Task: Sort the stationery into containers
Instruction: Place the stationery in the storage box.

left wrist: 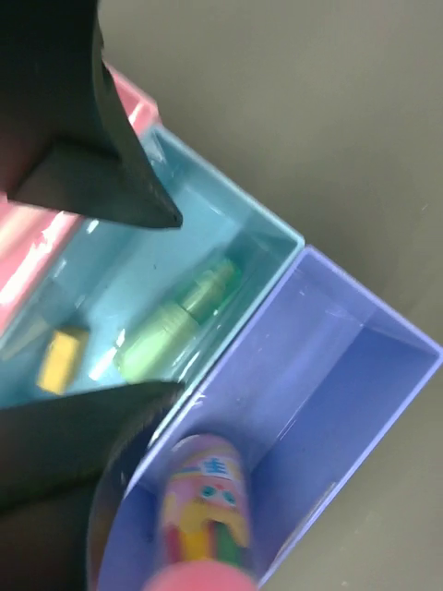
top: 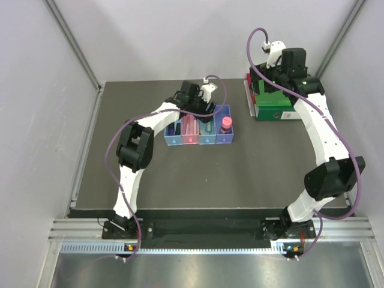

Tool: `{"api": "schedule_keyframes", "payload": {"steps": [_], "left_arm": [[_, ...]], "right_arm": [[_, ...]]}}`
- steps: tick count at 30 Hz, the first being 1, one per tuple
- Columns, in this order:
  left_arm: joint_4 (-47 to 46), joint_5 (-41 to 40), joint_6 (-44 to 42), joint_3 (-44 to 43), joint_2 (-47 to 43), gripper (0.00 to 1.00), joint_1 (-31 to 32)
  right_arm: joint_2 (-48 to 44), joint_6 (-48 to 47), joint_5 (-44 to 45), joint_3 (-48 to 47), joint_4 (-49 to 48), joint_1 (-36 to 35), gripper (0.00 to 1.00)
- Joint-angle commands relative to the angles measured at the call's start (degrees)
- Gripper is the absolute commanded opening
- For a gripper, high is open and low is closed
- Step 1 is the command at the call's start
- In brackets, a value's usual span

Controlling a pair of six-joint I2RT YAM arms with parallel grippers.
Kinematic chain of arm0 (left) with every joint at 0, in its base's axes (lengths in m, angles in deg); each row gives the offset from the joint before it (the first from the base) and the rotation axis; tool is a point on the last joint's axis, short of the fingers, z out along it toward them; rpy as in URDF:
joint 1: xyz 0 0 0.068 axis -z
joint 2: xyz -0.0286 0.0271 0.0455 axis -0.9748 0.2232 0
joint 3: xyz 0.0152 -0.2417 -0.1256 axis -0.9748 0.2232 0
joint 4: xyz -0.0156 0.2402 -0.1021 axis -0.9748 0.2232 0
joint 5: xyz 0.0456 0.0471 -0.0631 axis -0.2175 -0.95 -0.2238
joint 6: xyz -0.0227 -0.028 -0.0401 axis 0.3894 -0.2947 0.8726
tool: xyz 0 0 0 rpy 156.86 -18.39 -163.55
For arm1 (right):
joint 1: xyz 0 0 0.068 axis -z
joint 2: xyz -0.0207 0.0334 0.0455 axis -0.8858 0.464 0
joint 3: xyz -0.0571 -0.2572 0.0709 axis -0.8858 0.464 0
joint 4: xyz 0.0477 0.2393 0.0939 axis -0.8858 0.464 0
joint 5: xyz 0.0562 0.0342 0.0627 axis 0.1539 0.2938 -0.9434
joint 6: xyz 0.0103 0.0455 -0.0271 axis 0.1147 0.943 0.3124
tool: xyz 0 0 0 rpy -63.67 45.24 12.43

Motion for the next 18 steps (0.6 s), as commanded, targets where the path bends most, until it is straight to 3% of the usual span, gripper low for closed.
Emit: {"api": "schedule_keyframes", "payload": {"steps": [1, 7, 12, 15, 18], "left_arm": [[0.65, 1.64, 2.32, 1.32, -1.59, 0.77, 0.03], [-0.84, 0.59, 2.68, 3.35, -8.44, 0.84, 0.03], [-0.67, -2.05, 0.23, 6.77, -19.6, 0.9, 0.03], [4.06, -4.24, -1.62, 7.13, -26.54, 0.91, 0.03], [11.88, -8.63, -3.2, 7.13, -33.31, 0.99, 0.03]], "right_arm": [[-3.32, 0.63, -1.01, 0.32, -1.23, 0.68, 1.0], [-4.37, 0.28, -1.8, 0.85, -0.97, 0.68, 1.0], [-5.95, -0.07, -4.08, 1.03, -0.18, 0.68, 1.0], [-6.92, -0.16, -6.19, 0.76, 1.05, 0.59, 1.0], [-6.57, -1.81, -2.96, -1.25, 6.4, -1.86, 0.99]]}}
